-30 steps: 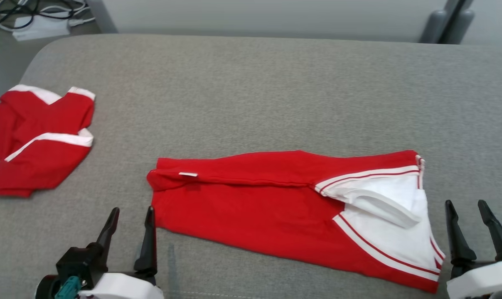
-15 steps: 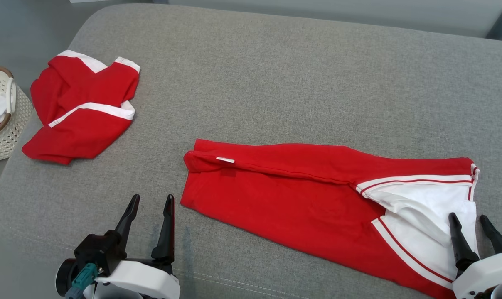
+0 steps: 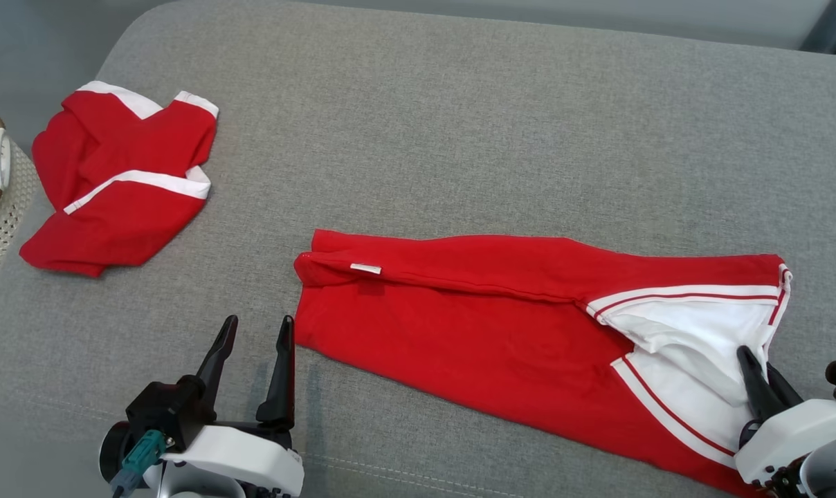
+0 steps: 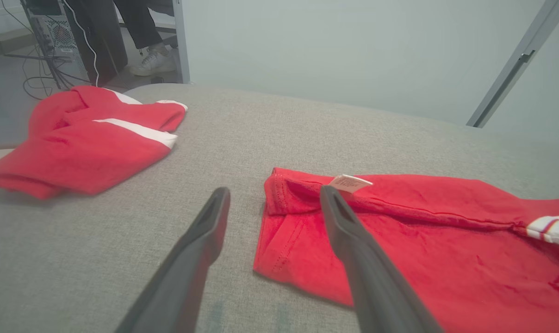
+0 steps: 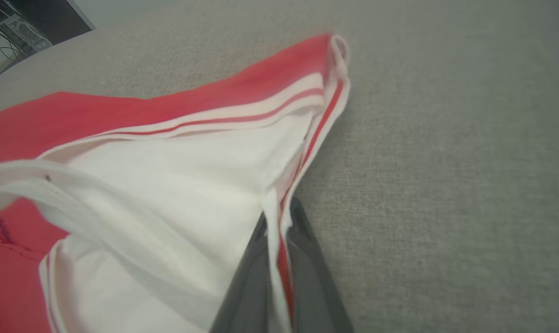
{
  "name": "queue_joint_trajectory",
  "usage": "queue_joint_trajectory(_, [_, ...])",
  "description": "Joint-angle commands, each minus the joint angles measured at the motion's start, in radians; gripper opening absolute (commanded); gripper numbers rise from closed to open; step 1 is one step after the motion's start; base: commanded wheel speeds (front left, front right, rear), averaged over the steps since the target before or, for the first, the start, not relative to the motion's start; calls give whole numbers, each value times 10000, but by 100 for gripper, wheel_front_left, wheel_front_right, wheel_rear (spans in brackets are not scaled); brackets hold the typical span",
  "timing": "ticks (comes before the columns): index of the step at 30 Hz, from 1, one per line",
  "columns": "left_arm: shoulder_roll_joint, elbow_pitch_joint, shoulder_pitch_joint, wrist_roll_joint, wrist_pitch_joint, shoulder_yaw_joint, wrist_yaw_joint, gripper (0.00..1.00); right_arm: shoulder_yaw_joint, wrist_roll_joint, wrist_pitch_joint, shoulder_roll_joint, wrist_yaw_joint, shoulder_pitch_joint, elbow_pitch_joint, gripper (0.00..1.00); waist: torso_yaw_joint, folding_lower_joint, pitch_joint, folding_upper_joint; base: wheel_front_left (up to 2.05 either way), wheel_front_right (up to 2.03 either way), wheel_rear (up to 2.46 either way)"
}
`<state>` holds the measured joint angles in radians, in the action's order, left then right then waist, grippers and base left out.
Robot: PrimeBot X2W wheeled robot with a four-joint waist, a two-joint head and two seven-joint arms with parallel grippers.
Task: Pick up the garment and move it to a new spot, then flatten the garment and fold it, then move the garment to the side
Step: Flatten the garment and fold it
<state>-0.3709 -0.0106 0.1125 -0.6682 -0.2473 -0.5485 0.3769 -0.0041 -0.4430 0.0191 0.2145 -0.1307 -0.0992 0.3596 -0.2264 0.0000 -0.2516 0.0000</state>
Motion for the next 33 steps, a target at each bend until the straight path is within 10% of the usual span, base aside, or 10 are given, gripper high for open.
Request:
queue_joint_trajectory(1, [-207, -132, 446, 125, -105, 420, -108, 100, 294, -126, 186, 91, 0, 6, -40, 0, 65, 0, -17, 0, 0, 0, 0])
queue_joint_trajectory(20, [-266, -109, 596, 274, -101, 485, -222, 100, -1799, -1144, 50, -311, 0, 79, -1351, 0, 1090, 0, -177, 0, 0, 0, 0])
queue_joint_trajectory(33, [-298, -192, 842, 313, -79, 479, -186, 100, 1267, -3293, 1924, -1542, 0, -1242, -4939, 0, 1176, 0, -393, 0, 0, 0, 0])
